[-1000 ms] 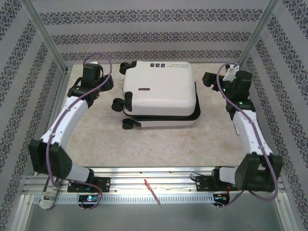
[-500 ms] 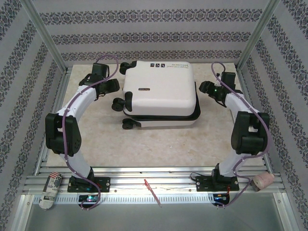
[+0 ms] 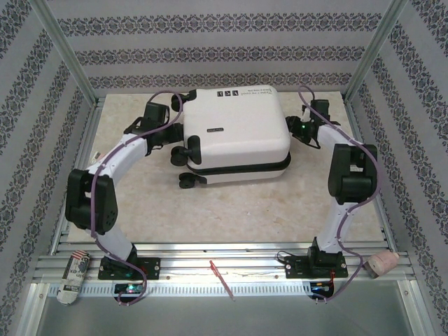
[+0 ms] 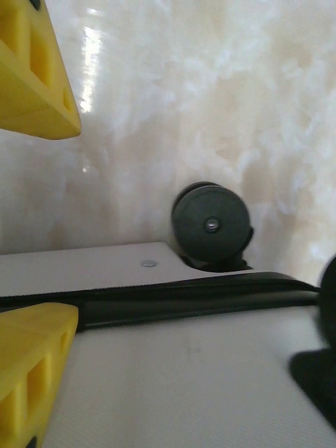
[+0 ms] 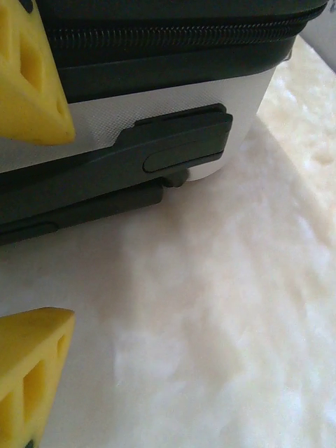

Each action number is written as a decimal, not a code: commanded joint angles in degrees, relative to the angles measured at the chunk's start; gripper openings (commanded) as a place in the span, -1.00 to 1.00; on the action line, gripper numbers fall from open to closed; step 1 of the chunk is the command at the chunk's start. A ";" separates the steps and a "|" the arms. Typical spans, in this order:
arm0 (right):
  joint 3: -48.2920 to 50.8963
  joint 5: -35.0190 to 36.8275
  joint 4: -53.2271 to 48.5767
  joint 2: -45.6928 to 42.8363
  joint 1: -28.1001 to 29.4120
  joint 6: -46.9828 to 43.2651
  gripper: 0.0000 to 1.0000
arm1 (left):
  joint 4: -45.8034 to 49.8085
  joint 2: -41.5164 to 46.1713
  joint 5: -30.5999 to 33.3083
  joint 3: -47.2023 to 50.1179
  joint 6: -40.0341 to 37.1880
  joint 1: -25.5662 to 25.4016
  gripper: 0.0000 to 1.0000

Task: Pack the luggage

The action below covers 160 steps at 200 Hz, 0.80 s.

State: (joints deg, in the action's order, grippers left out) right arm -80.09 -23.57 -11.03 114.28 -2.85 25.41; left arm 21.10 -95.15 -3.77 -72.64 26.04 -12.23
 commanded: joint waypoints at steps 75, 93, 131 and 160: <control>-33.11 -15.47 -8.99 18.40 15.85 -1.10 0.24 | -21.95 15.17 7.31 20.54 18.51 -22.74 0.24; -38.57 -15.02 -11.94 19.91 13.81 -1.87 0.24 | -23.29 15.20 9.68 21.42 19.88 -25.81 0.25; -45.40 -15.25 -16.04 20.20 6.30 -1.87 0.26 | -18.94 21.04 17.63 24.36 19.37 -27.32 0.32; -41.50 -13.48 -15.55 15.94 2.25 -3.15 0.32 | -12.46 27.82 25.15 22.45 12.76 -26.26 0.44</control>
State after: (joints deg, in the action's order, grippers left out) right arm -122.28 -28.38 -23.81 137.19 -0.25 24.18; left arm 10.76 -73.60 17.23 -47.62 44.80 -38.06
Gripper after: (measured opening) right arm 0.643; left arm 0.705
